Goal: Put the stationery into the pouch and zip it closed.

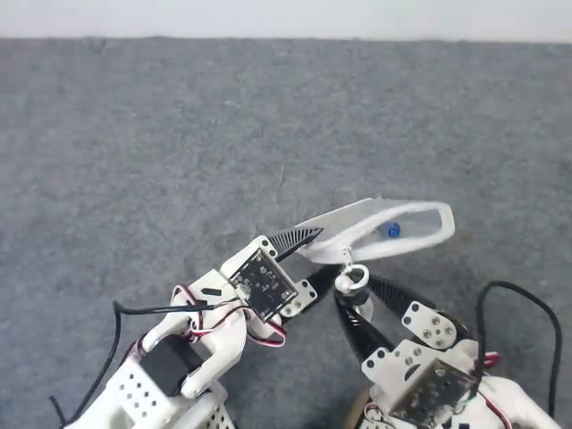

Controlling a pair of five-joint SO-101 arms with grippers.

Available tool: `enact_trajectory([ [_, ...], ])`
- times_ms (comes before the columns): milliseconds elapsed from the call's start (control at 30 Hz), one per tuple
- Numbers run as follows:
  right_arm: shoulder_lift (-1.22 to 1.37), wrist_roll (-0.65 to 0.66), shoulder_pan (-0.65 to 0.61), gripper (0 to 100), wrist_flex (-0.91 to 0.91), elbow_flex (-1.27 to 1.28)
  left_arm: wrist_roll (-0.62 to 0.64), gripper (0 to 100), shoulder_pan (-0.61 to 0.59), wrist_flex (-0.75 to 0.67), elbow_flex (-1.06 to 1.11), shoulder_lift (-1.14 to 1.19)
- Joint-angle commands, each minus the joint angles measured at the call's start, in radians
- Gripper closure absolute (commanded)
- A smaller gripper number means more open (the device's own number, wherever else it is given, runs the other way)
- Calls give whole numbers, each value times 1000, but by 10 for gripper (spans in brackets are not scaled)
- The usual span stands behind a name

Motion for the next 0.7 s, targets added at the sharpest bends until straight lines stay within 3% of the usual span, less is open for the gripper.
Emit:
enact_trajectory([
  [0,-2,11,-2,992,-18,-57,15,924,3,-69,-12,-14],
  [200,1,3,97,992,-82,-43,15,991,3,-69,-12,-14],
  [533,-2,-210,326,991,-389,152,12,991,-3,-40,-19,-14],
  [667,-2,-253,375,990,-481,216,-49,991,-3,-15,-15,-14],
])
